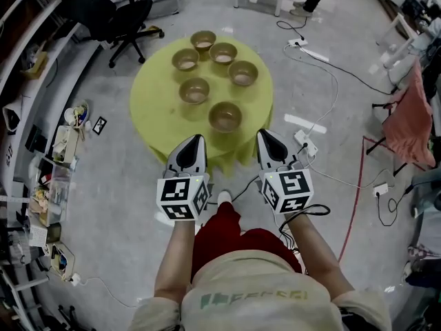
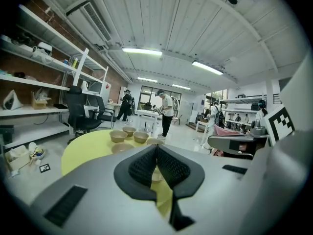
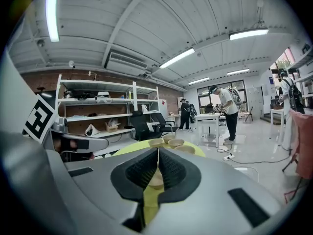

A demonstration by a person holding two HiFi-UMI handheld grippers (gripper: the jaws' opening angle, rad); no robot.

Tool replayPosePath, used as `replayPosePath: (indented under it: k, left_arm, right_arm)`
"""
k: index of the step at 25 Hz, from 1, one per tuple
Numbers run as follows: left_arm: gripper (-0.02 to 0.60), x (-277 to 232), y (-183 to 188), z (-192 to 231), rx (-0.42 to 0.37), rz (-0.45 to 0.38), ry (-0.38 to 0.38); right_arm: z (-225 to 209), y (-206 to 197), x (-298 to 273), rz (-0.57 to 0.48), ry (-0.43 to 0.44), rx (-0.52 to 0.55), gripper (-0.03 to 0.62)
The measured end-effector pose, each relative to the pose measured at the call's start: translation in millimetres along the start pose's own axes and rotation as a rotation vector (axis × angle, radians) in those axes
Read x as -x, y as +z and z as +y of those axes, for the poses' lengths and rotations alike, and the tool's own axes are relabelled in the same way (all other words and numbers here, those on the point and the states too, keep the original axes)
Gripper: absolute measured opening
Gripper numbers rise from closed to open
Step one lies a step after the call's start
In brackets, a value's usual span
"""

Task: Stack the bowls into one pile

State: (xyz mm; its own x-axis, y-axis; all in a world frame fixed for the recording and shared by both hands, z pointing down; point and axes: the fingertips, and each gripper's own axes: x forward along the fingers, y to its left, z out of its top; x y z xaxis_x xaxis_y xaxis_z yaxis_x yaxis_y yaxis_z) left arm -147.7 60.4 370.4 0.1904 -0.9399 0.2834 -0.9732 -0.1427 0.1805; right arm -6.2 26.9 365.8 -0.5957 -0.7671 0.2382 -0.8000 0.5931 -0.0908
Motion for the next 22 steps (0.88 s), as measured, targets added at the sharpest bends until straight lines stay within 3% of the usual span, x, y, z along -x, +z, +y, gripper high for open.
replayPosePath:
  k: [10,22]
  left_arm:
    - [0.025,-49,0,41,0.013,0.070,-0.023]
    - [0.025,-82,-10,50,0.032,0.138,-0.067]
  right_arm:
    - [-7,12,-56,0.015,-0.046,0.002,0.037]
    - [-21,11,-78,0.040,-0.077,-0.012,0.037]
